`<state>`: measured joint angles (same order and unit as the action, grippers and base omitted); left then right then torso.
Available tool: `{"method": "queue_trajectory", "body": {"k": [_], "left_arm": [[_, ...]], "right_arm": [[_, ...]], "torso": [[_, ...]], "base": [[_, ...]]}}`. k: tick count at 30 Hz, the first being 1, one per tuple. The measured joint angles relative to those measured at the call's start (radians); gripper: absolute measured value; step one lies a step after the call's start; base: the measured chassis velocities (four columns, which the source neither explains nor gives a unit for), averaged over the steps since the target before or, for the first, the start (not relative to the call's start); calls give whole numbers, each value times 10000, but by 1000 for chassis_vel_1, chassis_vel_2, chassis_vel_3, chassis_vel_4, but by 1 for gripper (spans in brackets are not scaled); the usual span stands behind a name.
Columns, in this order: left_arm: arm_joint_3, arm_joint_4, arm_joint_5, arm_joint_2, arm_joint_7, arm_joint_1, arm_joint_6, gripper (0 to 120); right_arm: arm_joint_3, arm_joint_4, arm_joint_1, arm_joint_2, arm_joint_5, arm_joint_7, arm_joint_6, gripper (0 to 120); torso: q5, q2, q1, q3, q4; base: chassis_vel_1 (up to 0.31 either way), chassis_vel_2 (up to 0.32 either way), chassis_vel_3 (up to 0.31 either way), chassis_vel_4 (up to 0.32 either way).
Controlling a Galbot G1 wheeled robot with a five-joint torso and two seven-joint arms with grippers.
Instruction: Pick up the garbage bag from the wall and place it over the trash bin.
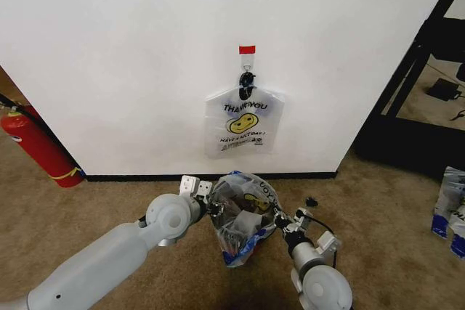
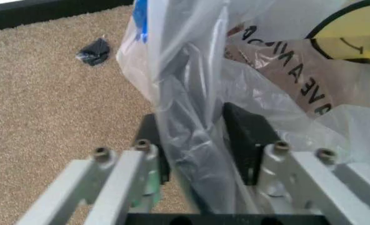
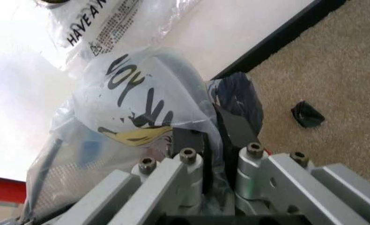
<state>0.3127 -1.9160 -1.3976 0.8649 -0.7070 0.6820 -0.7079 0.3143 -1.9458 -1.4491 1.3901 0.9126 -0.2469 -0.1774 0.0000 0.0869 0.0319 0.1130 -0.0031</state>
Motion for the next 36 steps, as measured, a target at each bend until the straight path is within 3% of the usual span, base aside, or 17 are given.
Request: {"method": "queue_trajectory", "body": {"k": [7,16,20,29,34,36], "left_arm": [[20,-42,11,-53,-139,22,54,7],[64,-165,-69,-50,-421,-2,96,7],[89,-309,-116,-108,-616,12,87,0],[-198,-224,-70,-272,-683,-35,19,0],[-493,-199,-46,-334,-685,175,11,0],[-714,-200,-32,-374,-690,288,8,0]], "right_arm": [[-87,69,100,84,-94,-7,-19,1],[-131,75,68,11,-406,229,-79,5],[-230,-132,6,-129,-556,366,-114,25],[-263,-990,-368,-647,-716,532,-187,60],[-135,-1344,-661,-1037,-646,600,-251,73],[12,-1513,-924,-1285,-606,585,-264,91]], "torso": [[-1,0,0,0,1],[-1,0,0,0,1],[0,0,0,0,0],[1,2,0,0,1],[-1,2,0,0,0],[-1,2,0,0,1]], "base": [[0,0,0,0],[0,0,0,0],[0,0,0,0],[0,0,0,0],[0,0,0,0],[0,0,0,0]]}}
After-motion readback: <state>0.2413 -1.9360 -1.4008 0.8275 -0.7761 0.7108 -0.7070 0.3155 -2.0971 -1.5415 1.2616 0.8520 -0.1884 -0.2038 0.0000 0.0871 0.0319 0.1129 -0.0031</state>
